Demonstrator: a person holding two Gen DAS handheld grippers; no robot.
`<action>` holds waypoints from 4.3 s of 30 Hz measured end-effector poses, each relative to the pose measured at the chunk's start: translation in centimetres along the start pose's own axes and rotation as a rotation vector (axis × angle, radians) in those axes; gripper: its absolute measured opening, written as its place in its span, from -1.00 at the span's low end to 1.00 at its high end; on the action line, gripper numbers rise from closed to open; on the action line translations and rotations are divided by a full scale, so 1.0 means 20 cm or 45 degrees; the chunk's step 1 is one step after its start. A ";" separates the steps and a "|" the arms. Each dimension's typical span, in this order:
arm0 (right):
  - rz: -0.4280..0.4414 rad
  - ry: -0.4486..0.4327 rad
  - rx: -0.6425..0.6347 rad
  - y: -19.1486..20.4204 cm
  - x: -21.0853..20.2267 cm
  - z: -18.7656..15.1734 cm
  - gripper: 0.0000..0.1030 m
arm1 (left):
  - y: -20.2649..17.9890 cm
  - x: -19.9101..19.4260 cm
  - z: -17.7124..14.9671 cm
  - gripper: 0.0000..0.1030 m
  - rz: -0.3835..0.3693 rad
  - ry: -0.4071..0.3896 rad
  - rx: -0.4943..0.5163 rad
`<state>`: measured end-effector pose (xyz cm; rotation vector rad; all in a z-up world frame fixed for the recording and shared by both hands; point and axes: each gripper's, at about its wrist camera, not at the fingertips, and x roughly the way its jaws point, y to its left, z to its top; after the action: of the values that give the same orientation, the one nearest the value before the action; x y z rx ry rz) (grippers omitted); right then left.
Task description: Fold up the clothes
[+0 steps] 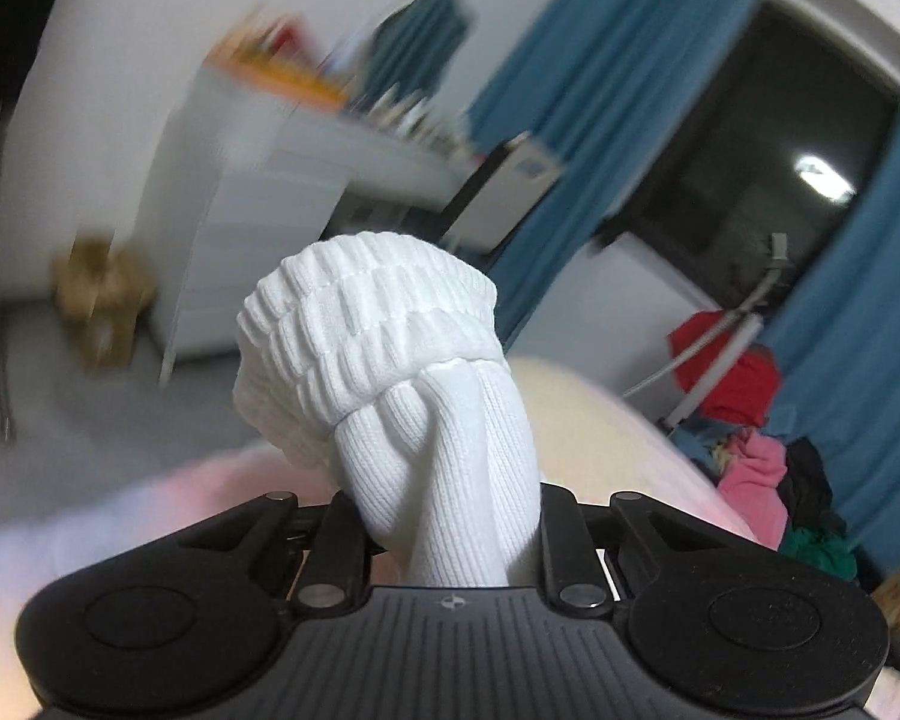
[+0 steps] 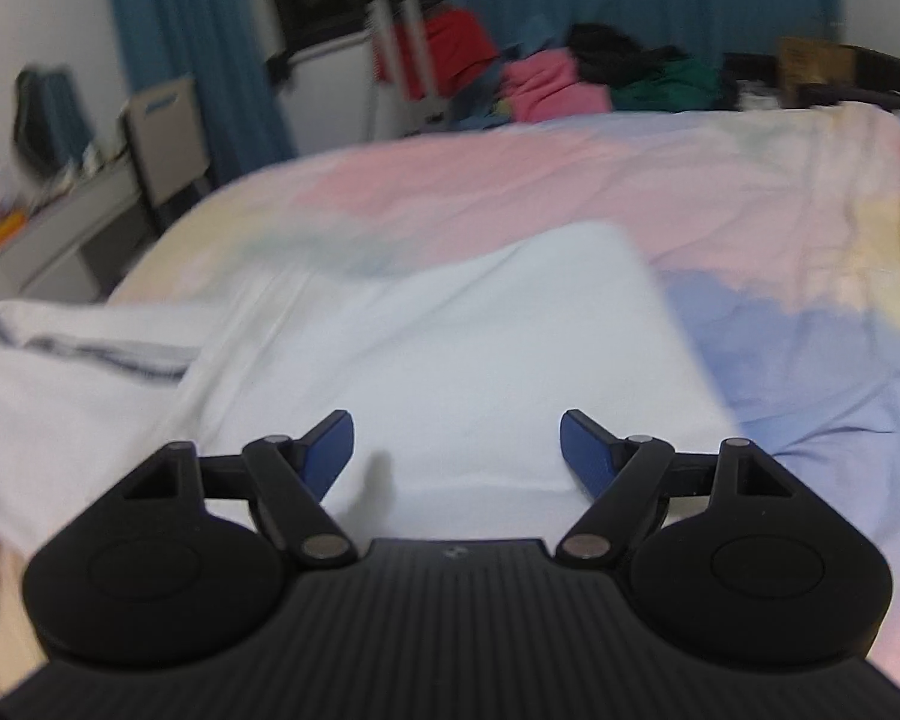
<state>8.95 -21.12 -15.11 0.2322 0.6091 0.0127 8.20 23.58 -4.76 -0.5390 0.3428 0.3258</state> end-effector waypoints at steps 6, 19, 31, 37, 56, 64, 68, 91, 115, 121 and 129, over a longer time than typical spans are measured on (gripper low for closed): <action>-0.064 -0.073 0.170 -0.19 -0.11 0.05 0.50 | -0.62 -0.29 -0.11 -0.67 -0.093 -0.211 0.259; -0.131 -0.105 0.404 -0.51 -0.14 0.08 0.51 | -1.78 -0.45 -0.83 -0.71 -0.358 -0.324 0.619; -0.248 -0.040 0.640 -0.85 -0.04 0.07 0.51 | -1.89 -0.17 -1.82 -0.57 -0.469 -0.052 1.226; -0.250 -0.038 0.635 -0.85 -0.02 0.07 0.51 | -1.86 -0.06 -1.78 0.82 -0.504 0.030 1.280; 0.067 -0.342 0.767 -0.83 -0.26 0.07 0.55 | -1.15 -0.52 -1.22 0.97 -0.494 0.199 1.308; 0.219 -0.149 0.735 -0.65 -0.22 0.05 0.55 | -0.96 -0.46 -1.07 0.97 -0.412 0.244 1.054; 0.217 -0.055 0.728 -0.61 -0.16 0.04 0.55 | -0.91 -0.36 -1.05 0.96 -0.386 0.334 0.976; 0.153 -0.168 0.545 -0.54 -0.13 0.08 -0.47 | -0.77 -0.32 -0.93 0.96 -0.436 0.447 0.662; -0.036 0.106 0.481 -0.54 0.08 -0.05 0.71 | -0.60 -0.25 -0.93 1.00 -0.311 0.650 0.464; 0.064 0.154 0.579 -0.58 0.19 -0.08 0.76 | -0.61 -0.27 -0.92 1.00 -0.300 0.625 0.501; 0.072 0.133 0.517 -0.52 0.12 -0.03 0.13 | -0.60 -0.24 -0.86 0.95 -0.341 0.730 0.441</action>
<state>10.02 -30.85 -19.21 0.6457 0.7064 -0.0449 4.58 3.49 -11.40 -0.3213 0.8543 -0.1570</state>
